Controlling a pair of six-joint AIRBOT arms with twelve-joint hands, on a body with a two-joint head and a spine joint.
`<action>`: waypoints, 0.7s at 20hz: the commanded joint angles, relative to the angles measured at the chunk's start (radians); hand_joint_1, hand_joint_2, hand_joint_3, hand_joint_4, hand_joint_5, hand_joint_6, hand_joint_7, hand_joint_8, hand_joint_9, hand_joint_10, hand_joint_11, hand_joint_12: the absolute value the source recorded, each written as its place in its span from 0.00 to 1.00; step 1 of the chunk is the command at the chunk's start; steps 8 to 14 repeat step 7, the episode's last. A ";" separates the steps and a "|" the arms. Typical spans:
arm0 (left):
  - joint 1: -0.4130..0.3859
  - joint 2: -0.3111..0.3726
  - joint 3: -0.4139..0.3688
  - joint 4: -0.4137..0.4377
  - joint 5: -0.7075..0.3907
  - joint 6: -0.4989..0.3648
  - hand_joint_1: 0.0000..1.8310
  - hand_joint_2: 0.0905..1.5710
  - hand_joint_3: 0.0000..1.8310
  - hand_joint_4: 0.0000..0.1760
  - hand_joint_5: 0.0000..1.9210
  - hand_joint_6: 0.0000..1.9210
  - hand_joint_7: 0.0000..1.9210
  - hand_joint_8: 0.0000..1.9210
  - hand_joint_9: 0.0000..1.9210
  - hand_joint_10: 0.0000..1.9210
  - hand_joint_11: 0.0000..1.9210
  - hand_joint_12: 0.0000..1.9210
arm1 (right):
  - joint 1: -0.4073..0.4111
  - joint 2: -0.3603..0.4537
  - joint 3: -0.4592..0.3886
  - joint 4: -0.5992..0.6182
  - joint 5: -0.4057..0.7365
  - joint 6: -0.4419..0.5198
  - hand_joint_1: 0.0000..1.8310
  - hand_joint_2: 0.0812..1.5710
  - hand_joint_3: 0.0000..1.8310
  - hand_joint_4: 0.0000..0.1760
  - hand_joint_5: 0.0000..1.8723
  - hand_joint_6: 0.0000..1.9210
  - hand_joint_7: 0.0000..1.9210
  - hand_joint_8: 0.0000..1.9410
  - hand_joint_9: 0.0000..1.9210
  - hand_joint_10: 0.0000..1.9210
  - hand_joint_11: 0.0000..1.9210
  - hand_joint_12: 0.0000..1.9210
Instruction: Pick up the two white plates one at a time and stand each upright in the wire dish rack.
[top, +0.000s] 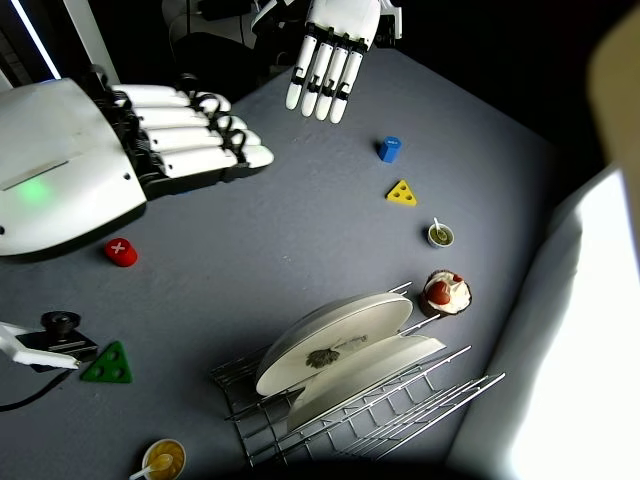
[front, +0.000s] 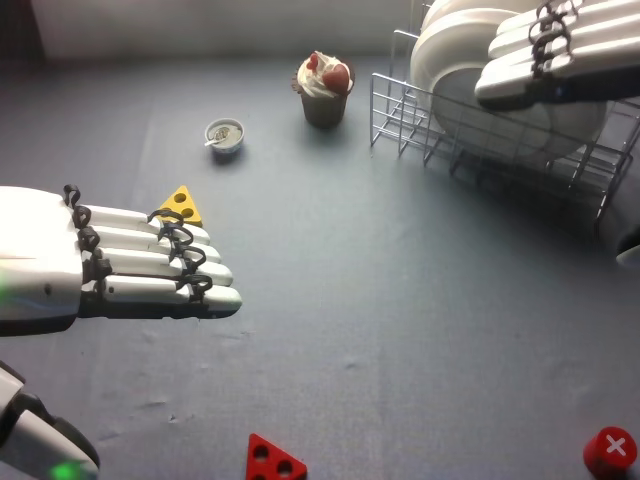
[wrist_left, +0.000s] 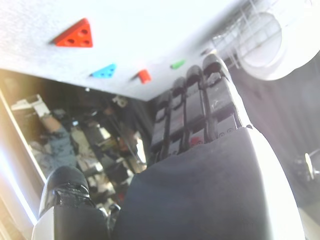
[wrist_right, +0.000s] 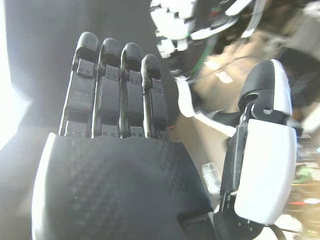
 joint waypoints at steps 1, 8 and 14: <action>-0.009 0.008 -0.007 -0.064 -0.069 -0.002 0.01 0.59 0.00 0.00 0.03 0.00 0.04 0.00 0.04 0.00 0.05 0.00 | 0.000 0.009 -0.012 0.069 0.081 0.003 0.37 0.59 0.01 0.00 0.18 0.00 0.20 0.00 0.18 0.00 0.19 0.00; -0.009 0.008 -0.012 -0.057 -0.067 -0.002 0.00 0.60 0.00 0.00 0.01 0.00 0.03 0.00 0.03 0.00 0.03 0.00 | 0.000 0.026 -0.049 0.058 0.118 -0.029 0.41 0.61 0.00 0.00 0.17 0.00 0.18 0.00 0.17 0.00 0.17 0.00; -0.009 0.008 -0.012 -0.057 -0.067 -0.002 0.00 0.60 0.00 0.00 0.01 0.00 0.03 0.00 0.03 0.00 0.03 0.00 | 0.000 0.026 -0.049 0.058 0.118 -0.029 0.41 0.61 0.00 0.00 0.17 0.00 0.18 0.00 0.17 0.00 0.17 0.00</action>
